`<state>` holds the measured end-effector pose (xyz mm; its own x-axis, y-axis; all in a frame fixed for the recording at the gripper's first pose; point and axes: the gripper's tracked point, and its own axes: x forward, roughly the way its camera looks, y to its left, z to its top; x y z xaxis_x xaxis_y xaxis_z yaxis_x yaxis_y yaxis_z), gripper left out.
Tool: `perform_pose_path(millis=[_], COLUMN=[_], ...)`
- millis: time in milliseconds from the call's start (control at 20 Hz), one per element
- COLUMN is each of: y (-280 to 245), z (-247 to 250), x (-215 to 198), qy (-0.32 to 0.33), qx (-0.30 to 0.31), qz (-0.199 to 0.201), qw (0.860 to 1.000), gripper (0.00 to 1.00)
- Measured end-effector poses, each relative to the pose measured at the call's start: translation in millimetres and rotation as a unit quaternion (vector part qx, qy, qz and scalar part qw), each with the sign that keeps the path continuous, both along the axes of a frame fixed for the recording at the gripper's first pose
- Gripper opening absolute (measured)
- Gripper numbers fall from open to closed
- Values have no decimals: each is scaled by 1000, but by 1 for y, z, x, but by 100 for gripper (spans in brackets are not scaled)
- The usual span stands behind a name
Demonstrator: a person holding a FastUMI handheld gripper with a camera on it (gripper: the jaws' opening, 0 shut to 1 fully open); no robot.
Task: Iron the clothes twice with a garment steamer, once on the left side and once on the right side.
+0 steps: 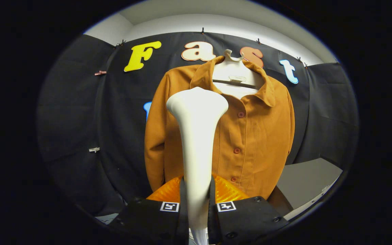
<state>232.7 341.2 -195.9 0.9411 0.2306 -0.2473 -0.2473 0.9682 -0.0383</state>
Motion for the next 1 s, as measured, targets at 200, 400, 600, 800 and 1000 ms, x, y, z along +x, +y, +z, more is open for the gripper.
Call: perform_pose_path(millis=[200,400,600,800,1000], y=[4,4,4,3,-1], z=[-31,-52,-88,-128,-172], x=[16,19,13,0,-14], qy=[27,25,36,49,73], qx=[-4,-12,-20,-21,-21], qz=[-27,-37,-39,-39,-41], qw=[999,999,998,998,996], gripper=[25,25,26,26,26])
